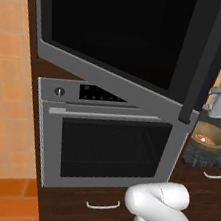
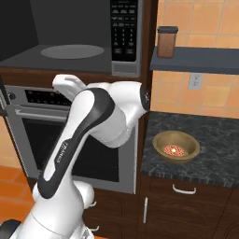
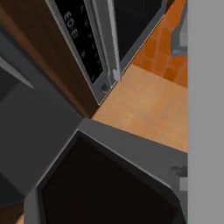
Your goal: Open the microwave, place the bowl with waffle inside the microwave, then close the microwave door and turn it on.
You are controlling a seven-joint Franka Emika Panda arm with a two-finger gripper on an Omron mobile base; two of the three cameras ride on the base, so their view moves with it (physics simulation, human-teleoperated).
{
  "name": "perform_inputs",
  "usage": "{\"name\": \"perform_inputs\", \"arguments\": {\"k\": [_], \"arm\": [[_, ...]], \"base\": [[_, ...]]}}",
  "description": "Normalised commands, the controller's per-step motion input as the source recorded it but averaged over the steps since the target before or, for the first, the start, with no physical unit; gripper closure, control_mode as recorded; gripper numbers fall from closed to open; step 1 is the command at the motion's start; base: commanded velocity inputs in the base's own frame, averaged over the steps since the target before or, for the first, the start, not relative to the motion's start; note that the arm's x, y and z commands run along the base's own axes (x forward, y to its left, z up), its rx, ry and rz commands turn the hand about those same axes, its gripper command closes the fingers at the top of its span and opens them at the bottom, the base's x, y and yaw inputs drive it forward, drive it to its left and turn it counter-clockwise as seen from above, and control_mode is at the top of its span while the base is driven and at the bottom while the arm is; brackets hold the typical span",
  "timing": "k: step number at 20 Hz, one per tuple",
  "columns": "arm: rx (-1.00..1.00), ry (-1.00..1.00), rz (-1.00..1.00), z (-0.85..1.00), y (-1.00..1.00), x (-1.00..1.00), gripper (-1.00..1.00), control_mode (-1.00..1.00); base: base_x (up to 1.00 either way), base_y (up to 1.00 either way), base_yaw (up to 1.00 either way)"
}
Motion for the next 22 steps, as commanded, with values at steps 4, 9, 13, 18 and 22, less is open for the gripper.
{"name": "perform_inputs", "arguments": {"k": [4, 9, 13, 18, 22], "arm": [[0.06, 0.00, 0.20, 0.00, 0.94, 0.41, -1.00, -1.00], [0.07, 0.00, 0.35, 0.00, 0.61, 0.04, -1.00, -1.00], [0.02, 0.00, 0.46, 0.04, 0.56, -0.22, -1.00, -1.00], [0.00, -0.09, 0.43, 0.17, 0.55, -0.80, -1.00, -1.00], [0.01, -0.13, 0.30, 0.23, 0.62, -0.74, -1.00, -1.00]], "base": [[0.00, 0.00, 0.00], [0.00, 0.00, 0.00], [0.00, 0.00, 0.00], [0.00, 0.00, 0.00], [0.00, 0.00, 0.00]]}}
